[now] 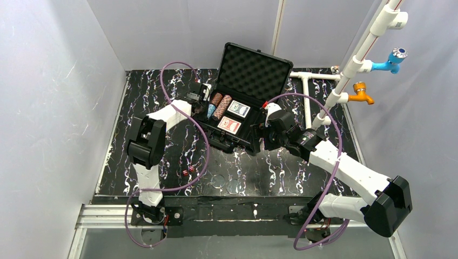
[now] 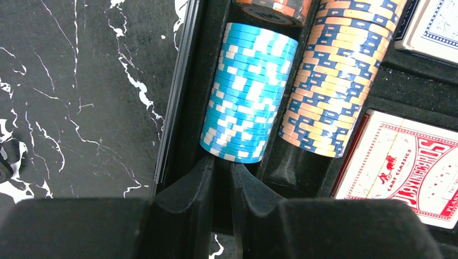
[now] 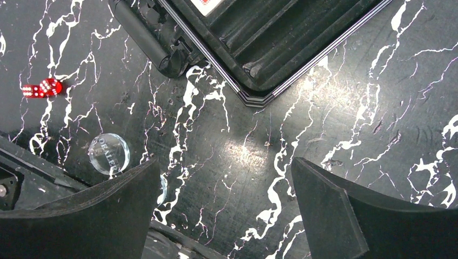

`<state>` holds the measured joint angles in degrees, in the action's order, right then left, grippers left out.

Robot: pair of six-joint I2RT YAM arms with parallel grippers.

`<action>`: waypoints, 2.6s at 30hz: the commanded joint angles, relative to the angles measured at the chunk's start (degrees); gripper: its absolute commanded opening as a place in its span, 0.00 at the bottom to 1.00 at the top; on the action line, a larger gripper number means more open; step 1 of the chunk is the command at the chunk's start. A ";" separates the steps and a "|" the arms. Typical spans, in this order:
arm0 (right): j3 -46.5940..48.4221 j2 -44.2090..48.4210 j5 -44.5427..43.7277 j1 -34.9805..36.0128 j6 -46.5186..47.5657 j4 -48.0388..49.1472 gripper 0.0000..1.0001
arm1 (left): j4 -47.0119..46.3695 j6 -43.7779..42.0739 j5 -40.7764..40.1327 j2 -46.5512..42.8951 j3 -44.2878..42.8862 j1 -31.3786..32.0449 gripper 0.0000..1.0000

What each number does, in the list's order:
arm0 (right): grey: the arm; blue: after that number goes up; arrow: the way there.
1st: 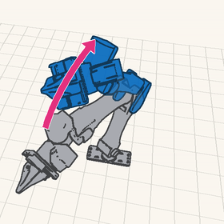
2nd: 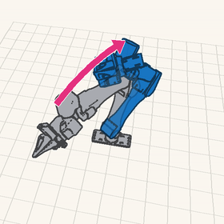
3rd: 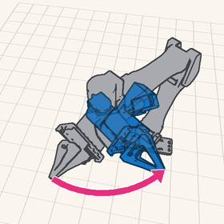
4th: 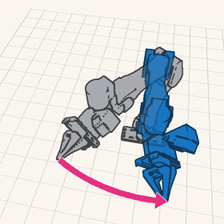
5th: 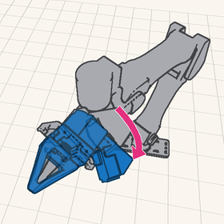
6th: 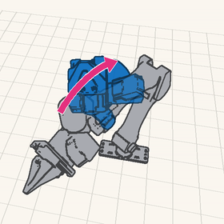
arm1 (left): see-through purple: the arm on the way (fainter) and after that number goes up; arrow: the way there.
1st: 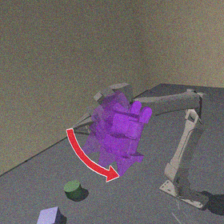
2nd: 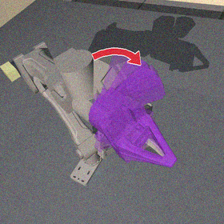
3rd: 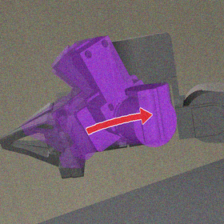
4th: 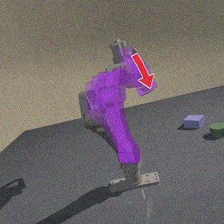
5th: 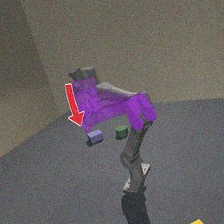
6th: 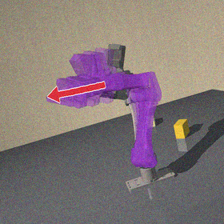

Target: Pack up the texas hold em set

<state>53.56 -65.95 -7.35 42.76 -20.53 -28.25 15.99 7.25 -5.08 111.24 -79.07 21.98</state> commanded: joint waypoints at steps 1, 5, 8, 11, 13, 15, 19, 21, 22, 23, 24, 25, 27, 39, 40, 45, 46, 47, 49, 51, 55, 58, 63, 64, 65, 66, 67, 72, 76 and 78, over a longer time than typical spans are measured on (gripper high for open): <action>0.17 1.25 -0.73 -0.18 1.06 0.65 0.98 | 0.98 -0.91 -1.09 1.02 -2.33 0.18 0.15; 0.13 1.06 -0.31 -0.14 0.98 0.89 0.98 | 0.92 -1.31 -1.16 2.53 -4.71 0.20 0.15; 0.29 0.83 -0.12 -0.14 0.94 1.16 0.98 | 1.05 -1.57 -1.29 3.86 -6.82 0.18 0.15; 0.47 0.53 -0.03 -0.14 1.01 1.18 0.98 | 1.28 -1.70 -1.25 5.27 -8.68 0.18 0.15; 0.36 0.60 0.01 -0.14 1.06 1.18 0.98 | 1.33 -1.71 -1.09 5.72 -9.63 0.22 0.15; 0.15 0.45 0.04 -0.18 1.11 1.39 0.98 | 1.37 -1.71 -0.52 6.03 -10.48 0.22 0.15; 0.20 0.10 0.14 -0.14 1.12 1.52 0.98 | 1.76 -2.32 0.26 6.86 -12.39 0.21 0.16; 0.52 -0.17 0.22 -0.14 1.11 1.40 0.98 | 2.36 -2.60 -0.02 7.61 -13.48 0.20 0.16; 0.63 -0.26 0.23 -0.14 1.11 1.30 0.98 | 2.83 -2.72 0.03 7.93 -14.04 0.19 0.16; 0.79 -0.34 0.24 -0.16 1.11 1.21 0.98 | 3.16 -2.80 0.07 8.09 -14.43 0.22 0.16; 0.87 -0.40 0.30 -0.18 1.11 1.18 0.98 | 3.43 -2.83 0.19 8.05 -14.48 0.22 0.17; 0.88 -0.36 0.32 -0.14 1.11 1.22 0.98 | 3.56 -2.89 0.20 7.70 -14.28 0.22 0.19; 0.93 -0.61 0.47 -0.18 1.11 1.31 0.98 | 3.59 -2.94 -0.34 6.35 -13.04 0.18 0.21; 2.00 -1.33 2.29 -0.14 0.68 1.13 0.98 | 5.45 -3.00 -2.91 -10.73 -4.58 0.24 0.52; 2.06 -1.29 2.38 -0.14 0.67 1.17 0.98 | 5.99 -3.05 -3.63 -12.43 -4.17 0.20 0.55; 2.30 -1.32 2.90 -0.14 0.50 0.83 0.98 | 9.25 -4.14 -8.19 -21.65 -1.71 0.22 0.79; 2.63 -1.41 3.18 -0.14 0.45 0.61 0.98 | 9.72 -4.33 -9.53 -23.49 -1.08 0.18 0.93; 2.95 -1.50 3.48 -0.14 0.37 0.31 0.98 | 10.48 -4.57 -10.79 -25.13 -0.63 0.17 0.98; 3.20 -1.70 3.99 -0.14 0.21 0.20 0.98 | 11.85 -5.59 -13.42 -28.06 0.10 0.15 0.98; 3.36 -1.99 4.37 -0.12 -0.01 0.36 0.98 | 12.99 -6.89 -15.68 -30.70 1.15 0.11 0.98; 4.67 -3.34 5.93 -0.02 -0.51 0.39 0.98 | 9.55 -6.19 -21.38 -37.90 7.59 0.13 0.98; 6.21 -4.67 6.90 0.32 -0.22 0.30 0.98 | 4.70 -6.34 -24.84 -43.85 13.84 0.13 0.98; 8.86 -7.82 8.68 2.94 2.24 -0.70 0.98 | 0.88 -8.75 -30.30 -49.49 18.99 0.13 0.98; 9.42 -8.59 8.73 3.61 2.44 -0.96 0.98 | -0.28 -9.08 -30.63 -50.66 19.97 0.09 0.98; 9.91 -9.33 8.70 4.43 2.55 -1.15 0.98 | -1.37 -9.44 -30.92 -51.77 20.84 0.08 0.98; 10.43 -10.01 8.57 5.36 2.71 -1.36 0.98 | -2.33 -9.71 -31.15 -52.86 21.97 0.08 0.98; 10.87 -10.57 8.32 6.19 2.85 -1.37 0.98 | -3.40 -9.98 -31.52 -54.00 23.08 0.08 0.98; 12.37 -13.17 5.89 11.10 3.03 -0.40 0.98 | -5.25 -10.93 -33.88 -57.51 25.07 0.13 0.98; 13.67 -16.34 3.41 15.07 2.59 -0.32 0.98 | -6.32 -11.89 -35.06 -59.51 26.17 0.10 0.98; 14.00 -17.85 2.89 16.45 1.87 0.01 0.98 | -6.71 -12.12 -35.47 -60.16 26.54 0.08 0.98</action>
<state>64.53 -81.47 -1.80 56.58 -18.52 -29.02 12.08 -3.86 -37.17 53.25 -53.41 22.24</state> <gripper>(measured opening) 0.982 0.983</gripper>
